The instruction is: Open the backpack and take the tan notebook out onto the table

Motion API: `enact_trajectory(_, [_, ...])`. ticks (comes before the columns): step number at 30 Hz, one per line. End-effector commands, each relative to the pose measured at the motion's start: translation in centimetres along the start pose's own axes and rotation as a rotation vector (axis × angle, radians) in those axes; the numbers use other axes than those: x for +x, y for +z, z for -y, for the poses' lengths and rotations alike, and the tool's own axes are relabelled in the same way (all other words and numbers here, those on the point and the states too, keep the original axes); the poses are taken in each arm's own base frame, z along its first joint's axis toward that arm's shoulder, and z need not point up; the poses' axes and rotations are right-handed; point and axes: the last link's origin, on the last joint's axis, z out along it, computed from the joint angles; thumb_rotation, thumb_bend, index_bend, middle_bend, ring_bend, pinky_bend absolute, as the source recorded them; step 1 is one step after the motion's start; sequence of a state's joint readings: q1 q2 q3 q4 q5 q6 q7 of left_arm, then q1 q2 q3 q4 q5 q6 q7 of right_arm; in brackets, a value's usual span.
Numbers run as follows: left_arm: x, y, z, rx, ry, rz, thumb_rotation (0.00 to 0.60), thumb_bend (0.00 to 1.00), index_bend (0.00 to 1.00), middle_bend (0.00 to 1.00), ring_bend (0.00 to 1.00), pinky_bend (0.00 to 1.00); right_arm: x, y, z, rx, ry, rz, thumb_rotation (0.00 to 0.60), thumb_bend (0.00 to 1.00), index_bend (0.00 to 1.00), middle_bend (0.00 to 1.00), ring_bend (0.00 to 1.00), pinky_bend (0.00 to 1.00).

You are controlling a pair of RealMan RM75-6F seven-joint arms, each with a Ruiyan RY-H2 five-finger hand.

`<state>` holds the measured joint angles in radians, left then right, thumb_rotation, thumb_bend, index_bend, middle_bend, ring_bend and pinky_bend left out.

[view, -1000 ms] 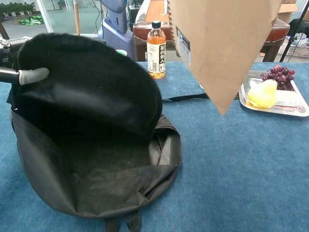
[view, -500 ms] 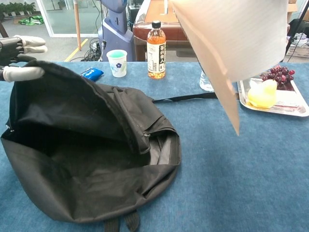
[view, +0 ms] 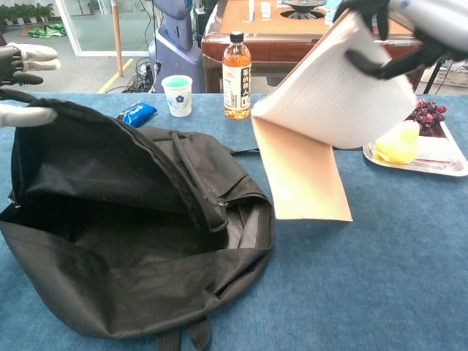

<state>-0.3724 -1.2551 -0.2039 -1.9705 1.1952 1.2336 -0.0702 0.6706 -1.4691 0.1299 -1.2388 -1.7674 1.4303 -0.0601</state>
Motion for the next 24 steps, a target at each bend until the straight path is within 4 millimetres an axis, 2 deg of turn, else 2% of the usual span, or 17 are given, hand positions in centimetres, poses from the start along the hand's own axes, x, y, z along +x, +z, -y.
enact_trajectory(1, [0.1,-0.1,0.0,0.000,0.000,-0.002,0.485,0.15,0.00,0.00,0.00,0.08,-2.7,1.8,2.0,0.056,-0.046,-0.005,0.600,0.51,1.00,0.68,0.55,0.58])
enact_trajectory(7, [0.2,-0.3,0.1,0.008,0.002,-0.008,0.497,0.15,0.00,0.00,0.00,0.08,-5.2,2.4,3.7,0.068,-0.046,0.034,0.600,0.49,0.99,0.61,0.52,0.58])
enact_trajectory(9, [0.3,-0.3,0.1,0.008,0.003,-0.011,0.498,0.15,0.00,0.00,0.00,0.08,-5.5,2.3,4.2,0.067,-0.042,0.048,0.600,0.47,0.91,0.54,0.45,0.54])
enact_trajectory(11, [0.5,-0.3,0.1,0.007,0.006,-0.017,0.498,0.15,0.00,0.00,0.00,0.08,-5.7,1.7,4.7,0.054,-0.056,0.084,0.600,0.43,0.68,0.42,0.34,0.45])
enact_trajectory(13, [0.6,-0.3,0.2,0.009,0.011,-0.017,0.497,0.15,0.00,0.00,0.00,0.08,-5.5,1.2,5.0,0.037,-0.052,0.118,0.600,0.38,0.38,0.28,0.19,0.33])
enact_trajectory(16, [0.8,-0.1,0.4,0.013,0.022,-0.017,0.497,0.15,0.00,0.00,0.00,0.08,-4.7,0.3,5.4,0.014,-0.054,0.166,0.600,0.33,0.08,0.11,0.06,0.22])
enact_trajectory(18, [0.8,-0.1,0.5,0.015,0.041,-0.008,0.498,0.15,0.00,0.00,0.00,0.08,-4.2,-0.5,5.8,0.001,-0.037,0.206,0.600,0.30,0.01,0.05,0.02,0.18])
enact_trajectory(20, [1.0,-0.1,0.6,0.017,0.069,0.001,0.497,0.15,0.00,0.00,0.00,0.08,-3.6,-1.1,5.9,-0.013,-0.023,0.241,0.600,0.28,0.00,0.01,0.00,0.16])
enact_trajectory(24, [1.4,-0.5,0.7,0.025,0.142,0.032,0.499,0.15,0.00,0.00,0.00,0.07,-2.4,-1.9,5.8,-0.041,0.001,0.276,0.600,0.23,0.00,0.00,0.00,0.14])
